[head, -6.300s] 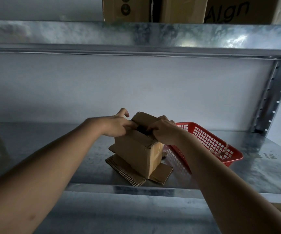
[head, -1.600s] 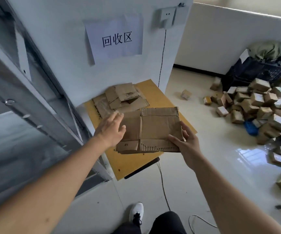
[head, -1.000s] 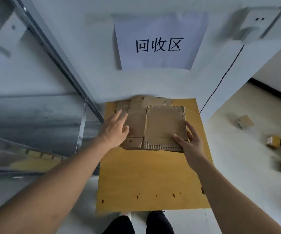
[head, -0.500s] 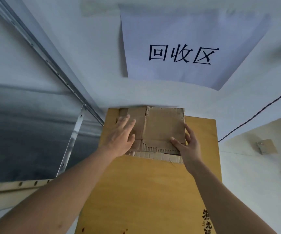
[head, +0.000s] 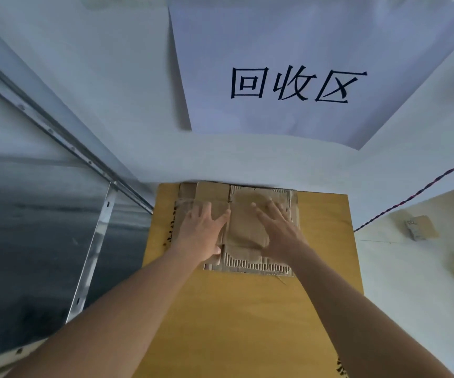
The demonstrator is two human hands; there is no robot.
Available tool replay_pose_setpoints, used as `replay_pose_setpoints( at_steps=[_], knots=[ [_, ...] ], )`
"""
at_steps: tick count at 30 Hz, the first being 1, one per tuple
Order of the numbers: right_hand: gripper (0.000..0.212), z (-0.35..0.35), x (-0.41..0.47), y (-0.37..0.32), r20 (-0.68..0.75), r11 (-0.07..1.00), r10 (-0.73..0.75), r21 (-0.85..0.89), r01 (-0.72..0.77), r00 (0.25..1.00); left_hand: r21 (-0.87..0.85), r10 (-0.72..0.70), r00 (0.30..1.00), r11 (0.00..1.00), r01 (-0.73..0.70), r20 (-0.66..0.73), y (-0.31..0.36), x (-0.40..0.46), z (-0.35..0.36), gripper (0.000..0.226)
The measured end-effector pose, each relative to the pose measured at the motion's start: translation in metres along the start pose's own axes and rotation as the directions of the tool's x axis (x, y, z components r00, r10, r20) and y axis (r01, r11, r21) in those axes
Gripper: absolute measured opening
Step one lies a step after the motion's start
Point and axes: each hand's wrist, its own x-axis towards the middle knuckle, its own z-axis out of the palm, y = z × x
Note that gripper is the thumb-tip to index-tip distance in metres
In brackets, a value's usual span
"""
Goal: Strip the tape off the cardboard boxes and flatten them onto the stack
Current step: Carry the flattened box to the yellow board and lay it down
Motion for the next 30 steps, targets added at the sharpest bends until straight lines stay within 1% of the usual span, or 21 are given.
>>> replay_pose_setpoints(
  at_steps=[1, 3, 5, 8, 12, 14, 16, 17, 18, 20, 23, 26, 30],
  knots=[
    [0.134, -0.002, 0.006, -0.003, 0.049, 1.0, 0.017, 0.016, -0.018, 0.999, 0.0, 0.025, 1.0, 1.0, -0.025, -0.004, 0.0, 0.005, -0.002, 0.11],
    [0.131, -0.003, 0.014, -0.008, 0.088, 0.999, 0.039, 0.032, -0.042, 0.995, -0.049, 0.052, 0.999, 0.997, -0.052, 0.016, -0.001, 0.012, -0.004, 0.113],
    [0.126, 0.002, 0.017, -0.011, 0.091, 0.999, 0.05, -0.016, -0.049, 0.995, -0.121, 0.034, 0.998, 0.992, -0.026, 0.057, -0.005, 0.019, -0.002, 0.118],
    [0.125, 0.008, 0.016, -0.015, 0.074, 0.994, 0.048, -0.097, -0.04, 0.996, -0.115, 0.001, 0.999, 0.993, 0.004, 0.044, -0.004, 0.023, -0.001, 0.124],
    [0.121, 0.007, 0.013, -0.017, 0.094, 0.995, 0.051, -0.094, -0.042, 0.994, -0.097, -0.037, 0.999, 0.995, 0.039, 0.025, 0.008, 0.026, -0.01, 0.13],
    [0.109, 0.008, 0.013, -0.013, 0.094, 0.997, 0.045, -0.07, -0.038, 0.995, -0.171, -0.048, 0.998, 0.984, 0.056, 0.051, 0.01, 0.028, -0.013, 0.134],
    [0.088, 0.017, 0.015, -0.008, 0.056, 0.997, 0.029, -0.067, -0.025, 0.998, -0.255, -0.034, 0.994, 0.965, 0.059, 0.104, 0.01, 0.028, -0.014, 0.128],
    [0.081, 0.024, 0.014, -0.006, 0.027, 0.997, 0.027, -0.079, -0.025, 0.999, -0.273, -0.016, 0.99, 0.961, 0.055, 0.142, 0.01, 0.028, -0.014, 0.12],
    [0.079, 0.033, 0.013, -0.005, -0.003, 0.995, 0.027, -0.096, -0.027, 1.0, -0.281, 0.001, 0.984, 0.958, 0.05, 0.178, 0.01, 0.026, -0.012, 0.112],
    [0.081, 0.049, 0.009, -0.003, -0.068, 0.994, 0.029, -0.106, -0.036, 0.997, -0.297, 0.014, 0.982, 0.954, 0.044, 0.188, 0.01, 0.023, -0.004, 0.101],
    [0.087, 0.062, 0.01, -0.001, -0.154, 0.995, 0.025, -0.093, -0.04, 0.988, -0.272, 0.007, 0.996, 0.962, 0.019, 0.094, 0.009, 0.022, 0.012, 0.093],
    [0.087, 0.066, 0.013, 0.0, -0.174, 0.993, 0.033, -0.108, -0.052, 0.984, -0.239, 0.008, 0.999, 0.971, 0.0, 0.033, 0.008, 0.022, 0.022, 0.092],
    [0.084, 0.066, 0.012, -0.001, -0.149, 0.993, 0.037, -0.107, -0.054, 0.988, -0.193, -0.01, 0.999, 0.981, 0.02, 0.053, 0.013, 0.024, 0.02, 0.092]
  ],
)
